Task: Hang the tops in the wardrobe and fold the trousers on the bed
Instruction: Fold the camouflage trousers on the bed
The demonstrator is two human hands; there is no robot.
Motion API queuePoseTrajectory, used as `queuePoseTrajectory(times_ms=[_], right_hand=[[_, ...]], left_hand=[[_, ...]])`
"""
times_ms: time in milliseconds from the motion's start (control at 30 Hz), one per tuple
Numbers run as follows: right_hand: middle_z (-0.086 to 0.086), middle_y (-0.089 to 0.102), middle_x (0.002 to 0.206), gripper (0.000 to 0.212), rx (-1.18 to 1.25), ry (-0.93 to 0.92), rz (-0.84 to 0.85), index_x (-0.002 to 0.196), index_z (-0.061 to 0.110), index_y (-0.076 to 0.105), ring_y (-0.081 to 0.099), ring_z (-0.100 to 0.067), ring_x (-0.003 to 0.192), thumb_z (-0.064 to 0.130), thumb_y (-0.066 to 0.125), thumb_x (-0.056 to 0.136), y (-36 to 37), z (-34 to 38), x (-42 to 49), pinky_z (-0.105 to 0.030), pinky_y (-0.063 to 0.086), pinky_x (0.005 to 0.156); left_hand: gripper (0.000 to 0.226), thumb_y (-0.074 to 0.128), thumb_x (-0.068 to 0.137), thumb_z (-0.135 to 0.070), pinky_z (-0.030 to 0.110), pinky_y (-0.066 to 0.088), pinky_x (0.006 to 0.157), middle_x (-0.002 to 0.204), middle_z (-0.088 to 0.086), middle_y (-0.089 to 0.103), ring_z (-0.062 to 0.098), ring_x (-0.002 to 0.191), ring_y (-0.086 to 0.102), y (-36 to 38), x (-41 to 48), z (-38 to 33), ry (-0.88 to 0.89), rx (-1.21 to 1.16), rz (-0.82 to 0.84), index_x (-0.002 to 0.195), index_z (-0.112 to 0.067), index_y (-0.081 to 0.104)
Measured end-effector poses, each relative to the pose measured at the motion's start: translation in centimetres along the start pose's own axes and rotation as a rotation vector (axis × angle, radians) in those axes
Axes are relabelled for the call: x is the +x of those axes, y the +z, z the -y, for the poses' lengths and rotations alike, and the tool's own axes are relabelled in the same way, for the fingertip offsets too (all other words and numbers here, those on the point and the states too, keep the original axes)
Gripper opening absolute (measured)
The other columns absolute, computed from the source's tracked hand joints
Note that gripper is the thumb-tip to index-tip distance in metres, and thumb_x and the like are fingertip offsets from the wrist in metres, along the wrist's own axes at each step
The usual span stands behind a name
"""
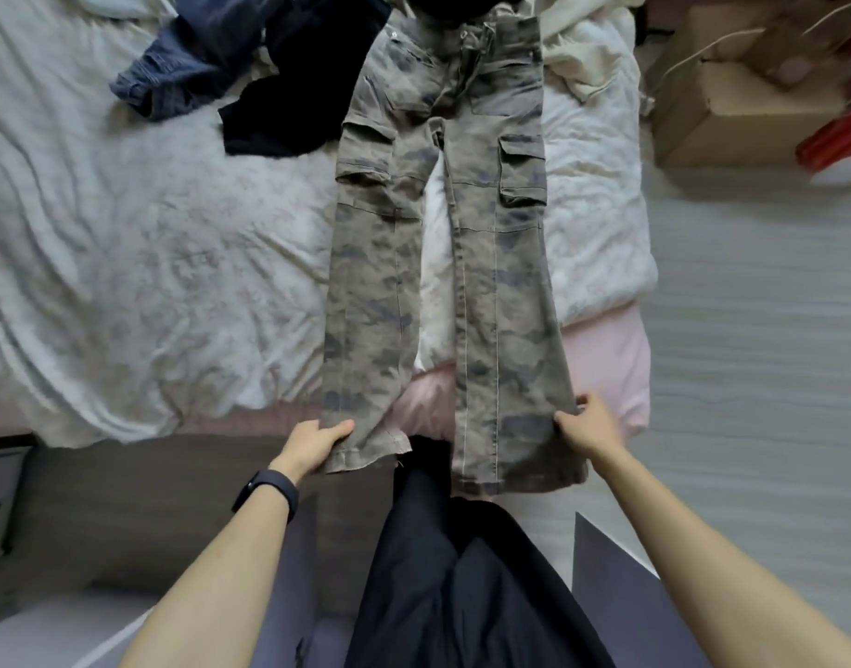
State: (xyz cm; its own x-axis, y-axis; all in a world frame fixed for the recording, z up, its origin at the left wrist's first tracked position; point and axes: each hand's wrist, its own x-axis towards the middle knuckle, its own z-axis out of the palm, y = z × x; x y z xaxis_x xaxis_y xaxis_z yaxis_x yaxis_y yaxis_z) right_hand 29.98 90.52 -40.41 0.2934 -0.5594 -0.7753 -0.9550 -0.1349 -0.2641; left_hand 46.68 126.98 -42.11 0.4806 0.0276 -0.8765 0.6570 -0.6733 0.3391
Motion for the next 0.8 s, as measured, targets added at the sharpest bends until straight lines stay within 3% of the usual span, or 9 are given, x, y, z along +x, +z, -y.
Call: queuePoseTrajectory(times_ms=[67, 133, 233, 367, 467, 533, 633, 700, 800], right_hand=[[-0.014, 0.053, 0.142, 0.066, -0.213, 0.018, -0.086, 0.145, 0.012, 0.041, 0.05, -0.038, 0.13, 0.037, 0.066, 0.089, 1.3, -1.6, -0.3, -0.048, 0.042, 0.104], [-0.015, 0.052, 0.144, 0.071, -0.231, -0.02, -0.012, 0.148, 0.01, 0.037, 0.048, -0.039, 0.132, 0.039, 0.065, 0.09, 3.2, -2.0, -1.2, -0.045, 0.044, 0.105], [-0.007, 0.059, 0.138, 0.065, -0.053, -0.034, 0.192, 0.142, 0.011, 0.047, 0.055, -0.03, 0.127, 0.044, 0.068, 0.091, 7.1, -1.4, -2.6, -0.037, 0.044, 0.104], [-0.001, 0.054, 0.136, 0.07, 0.249, 0.016, 0.434, 0.145, 0.008, 0.046, 0.053, -0.017, 0.117, 0.047, 0.069, 0.092, 13.1, 2.7, -4.0, -0.035, 0.044, 0.103], [0.006, 0.042, 0.148, 0.084, 0.451, 0.143, 0.636, 0.154, 0.016, 0.035, 0.041, -0.02, 0.136, 0.048, 0.073, 0.087, 16.5, 5.2, -4.1, -0.04, 0.035, 0.111], [0.005, 0.053, 0.143, 0.062, 0.512, 0.226, 0.699, 0.136, 0.022, 0.057, 0.051, -0.02, 0.131, 0.046, 0.077, 0.081, 18.5, 6.3, -4.1, -0.041, 0.043, 0.103], [-0.002, 0.072, 0.084, 0.004, 0.526, 0.125, 0.517, 0.091, 0.018, 0.07, 0.065, -0.008, 0.065, 0.022, 0.073, 0.09, 19.9, 6.4, -4.2, -0.023, 0.049, 0.055], [0.0, 0.074, 0.079, 0.014, 0.333, -0.028, 0.364, 0.079, 0.02, 0.071, 0.064, -0.011, 0.065, 0.032, 0.078, 0.084, 20.0, 5.4, -3.8, -0.028, 0.05, 0.059], [0.011, 0.075, 0.082, 0.018, 0.161, -0.121, 0.235, 0.08, 0.028, 0.074, 0.07, -0.015, 0.086, 0.045, 0.08, 0.078, 19.7, 4.3, -3.8, -0.037, 0.056, 0.083]], left_hand=[[0.055, 0.076, 0.082, -0.051, 0.04, 0.054, 0.092, 0.116, 0.008, 0.072, 0.027, 0.1, 0.067, -0.1, 1.0, 2.0, -0.01, 0.075, -0.071, 0.119, -0.01, 0.07], [0.047, 0.075, 0.086, -0.043, 0.044, 0.056, 0.091, 0.116, 0.011, 0.072, 0.029, 0.099, 0.068, 0.5, 1.0, 2.8, -0.01, 0.031, -0.084, 0.118, -0.009, 0.069], [0.041, 0.075, 0.09, -0.025, 0.035, 0.057, 0.069, 0.113, 0.017, 0.072, 0.027, 0.09, 0.069, 1.6, 0.2, 2.8, -0.049, -0.215, -0.014, 0.122, -0.001, 0.064], [0.037, 0.074, 0.09, -0.018, 0.029, 0.054, 0.056, 0.098, 0.012, 0.069, 0.021, 0.076, 0.067, 0.7, -0.8, 2.9, -0.152, -0.576, 0.141, 0.121, -0.002, 0.062], [0.016, 0.068, 0.094, -0.014, 0.026, 0.051, 0.052, 0.086, 0.01, 0.066, 0.017, 0.063, 0.064, 0.1, -2.0, 2.3, -0.163, -0.69, 0.282, 0.106, -0.005, 0.063], [0.015, 0.067, 0.095, -0.015, 0.027, 0.052, 0.054, 0.087, 0.009, 0.068, 0.017, 0.066, 0.065, -1.1, -1.9, 2.5, -0.161, -0.705, 0.295, 0.106, -0.005, 0.065], [0.025, 0.065, 0.098, -0.023, 0.03, 0.053, 0.064, 0.105, 0.01, 0.07, 0.02, 0.081, 0.067, -3.6, -0.2, 3.8, -0.124, -0.528, 0.074, 0.118, -0.008, 0.063], [0.04, 0.065, 0.097, -0.029, 0.029, 0.052, 0.069, 0.122, 0.008, 0.069, 0.021, 0.098, 0.067, -4.8, 0.9, 5.1, -0.101, -0.325, -0.06, 0.131, -0.009, 0.06], [0.052, 0.075, 0.088, -0.029, 0.027, 0.051, 0.063, 0.117, 0.005, 0.073, 0.018, 0.093, 0.067, -6.2, 1.9, 6.8, -0.123, -0.238, -0.034, 0.135, -0.011, 0.062]])
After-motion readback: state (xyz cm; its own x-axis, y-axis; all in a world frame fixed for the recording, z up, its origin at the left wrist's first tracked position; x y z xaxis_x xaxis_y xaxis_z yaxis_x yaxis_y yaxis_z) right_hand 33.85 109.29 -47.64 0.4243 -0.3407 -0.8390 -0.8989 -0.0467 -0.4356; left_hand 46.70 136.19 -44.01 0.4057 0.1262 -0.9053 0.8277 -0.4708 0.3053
